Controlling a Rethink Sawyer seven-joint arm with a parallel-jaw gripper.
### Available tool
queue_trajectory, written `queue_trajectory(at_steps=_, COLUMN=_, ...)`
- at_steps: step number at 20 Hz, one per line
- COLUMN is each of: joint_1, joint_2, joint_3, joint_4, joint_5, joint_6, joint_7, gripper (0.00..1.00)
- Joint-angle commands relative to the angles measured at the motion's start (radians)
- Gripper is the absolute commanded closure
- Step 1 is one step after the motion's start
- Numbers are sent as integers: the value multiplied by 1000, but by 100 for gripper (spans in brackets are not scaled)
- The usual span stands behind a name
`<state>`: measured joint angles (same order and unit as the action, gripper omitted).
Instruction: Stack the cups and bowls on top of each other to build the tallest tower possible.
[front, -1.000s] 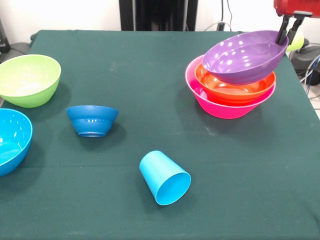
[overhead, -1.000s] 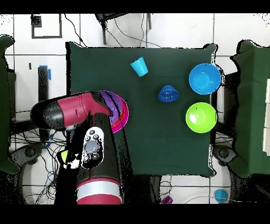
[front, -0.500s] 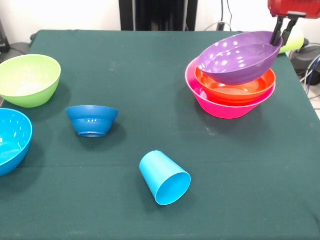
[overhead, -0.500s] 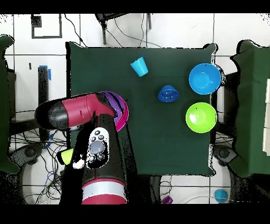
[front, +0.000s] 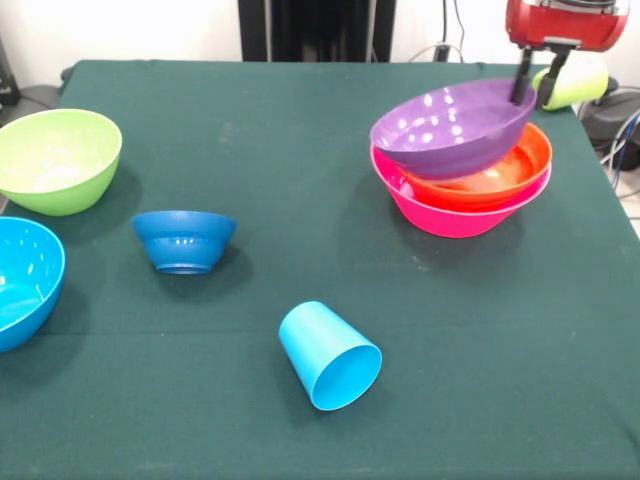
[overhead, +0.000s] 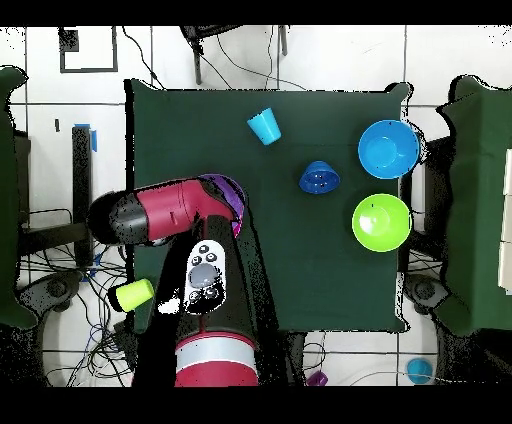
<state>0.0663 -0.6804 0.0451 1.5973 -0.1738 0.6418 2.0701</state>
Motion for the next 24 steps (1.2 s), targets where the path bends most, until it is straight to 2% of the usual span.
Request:
queue_trajectory(at_steps=1, joint_1=-12, joint_2=57, joint_3=90, joint_4=38, joint_5=-81, joint_6=-34, joint_7=-71, gripper=0)
queue_trajectory(at_steps=16, joint_1=-1, joint_2=36, joint_3=87, joint_4=68, joint_5=-82, joint_6=-39, joint_7=-38, gripper=0)
queue_trajectory(at_steps=24, joint_1=18, joint_2=37, joint_3=99, joint_4=78, joint_5=-44, joint_6=-13, joint_7=0, gripper=0)
